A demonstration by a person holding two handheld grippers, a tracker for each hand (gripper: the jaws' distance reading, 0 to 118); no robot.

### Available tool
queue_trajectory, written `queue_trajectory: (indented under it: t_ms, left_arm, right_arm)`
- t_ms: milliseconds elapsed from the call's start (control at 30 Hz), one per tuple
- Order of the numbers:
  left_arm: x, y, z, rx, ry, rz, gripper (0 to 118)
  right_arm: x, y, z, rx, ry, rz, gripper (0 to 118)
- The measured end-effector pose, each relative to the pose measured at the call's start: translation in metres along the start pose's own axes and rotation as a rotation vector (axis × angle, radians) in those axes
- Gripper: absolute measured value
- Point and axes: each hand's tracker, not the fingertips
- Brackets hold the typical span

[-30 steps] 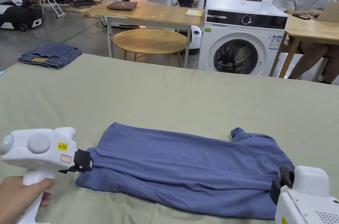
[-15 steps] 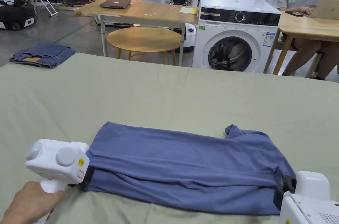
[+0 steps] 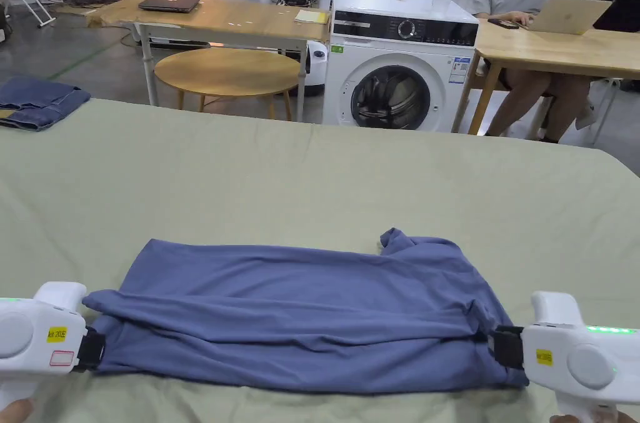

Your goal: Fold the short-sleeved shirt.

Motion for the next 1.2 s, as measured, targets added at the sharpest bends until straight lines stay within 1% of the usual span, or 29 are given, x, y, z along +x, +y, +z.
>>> queue_trajectory:
  t_ms: [67, 133, 167, 200, 233, 267, 300, 333, 367, 400, 467, 533, 633, 700, 767, 933, 1000, 1100, 1200]
  left_arm:
    - [-0.001, 0.001, -0.002, -0.007, -0.001, 0.005, 0]
    - [-0.001, 0.0, -0.002, -0.005, 0.0, 0.006, 0]
    - [-0.001, 0.0, -0.002, -0.006, -0.001, 0.009, 0]
    - [-0.001, 0.0, -0.002, -0.006, -0.002, 0.009, 0]
    - [0.0, 0.0, -0.002, -0.004, 0.0, 0.008, 0]
    - [0.0, -0.001, -0.002, -0.004, 0.0, 0.009, 0]
    - [0.001, -0.001, -0.001, -0.002, 0.0, 0.009, 0]
    - [0.0, -0.001, -0.001, 0.003, 0.002, 0.009, 0]
    - [0.001, -0.001, -0.001, 0.008, 0.001, 0.008, 0]
    - [0.001, -0.002, 0.0, 0.009, -0.001, 0.004, 0]
    - [0.0, -0.002, 0.004, 0.016, -0.004, 0.005, 0]
    - [-0.001, 0.0, 0.011, 0.035, -0.011, 0.013, 0]
    - [-0.001, 0.002, 0.026, 0.068, -0.026, 0.012, 0]
    - [-0.001, 0.003, 0.035, 0.083, -0.04, 0.012, 0]
    - [-0.003, 0.0, 0.045, 0.095, -0.052, 0.017, 0]
    - [-0.008, -0.026, 0.068, 0.097, -0.037, 0.004, 0]
    - [-0.009, -0.042, 0.072, 0.089, -0.041, 0.007, 0]
    - [-0.01, -0.072, 0.076, 0.059, -0.034, -0.009, 0]
    - [-0.013, -0.102, 0.073, 0.022, -0.014, -0.007, 0]
  right_arm:
    - [-0.001, -0.001, -0.02, -0.069, -0.011, 0.01, 55]
    - [-0.001, -0.007, -0.041, -0.155, 0.033, -0.005, 55]
    - [-0.003, -0.009, -0.047, -0.189, 0.034, -0.011, 55]
    - [-0.005, -0.011, -0.05, -0.175, 0.028, -0.012, 52]
    - [-0.009, -0.011, -0.044, -0.137, 0.003, -0.016, 49]
    - [-0.011, -0.011, -0.042, -0.136, 0.008, -0.011, 36]
    - [-0.014, -0.011, -0.043, -0.135, 0.046, -0.012, 16]
    - [-0.018, -0.012, -0.044, -0.132, 0.069, -0.014, 5]
    - [-0.023, -0.013, -0.042, -0.124, 0.015, 0.016, 5]
    - [-0.027, -0.015, -0.037, -0.116, 0.001, 0.041, 4]
    - [-0.025, -0.014, -0.031, -0.105, 0.009, 0.034, 3]
    - [-0.022, -0.013, -0.015, -0.071, 0.026, 0.01, 2]
    - [-0.02, -0.008, 0.012, -0.029, 0.006, 0.025, 2]
    - [-0.016, -0.006, 0.03, -0.002, 0.022, 0.012, 3]
    - [-0.017, -0.008, 0.048, 0.024, 0.006, 0.033, 2]
    - [-0.02, -0.031, 0.087, 0.011, -0.029, 0.07, 2]
    - [-0.02, -0.046, 0.095, -0.008, -0.023, 0.07, 2]
    - [-0.024, -0.077, 0.103, -0.053, -0.039, 0.08, 2]
    - [-0.03, -0.11, 0.1, -0.137, -0.062, 0.104, 2]
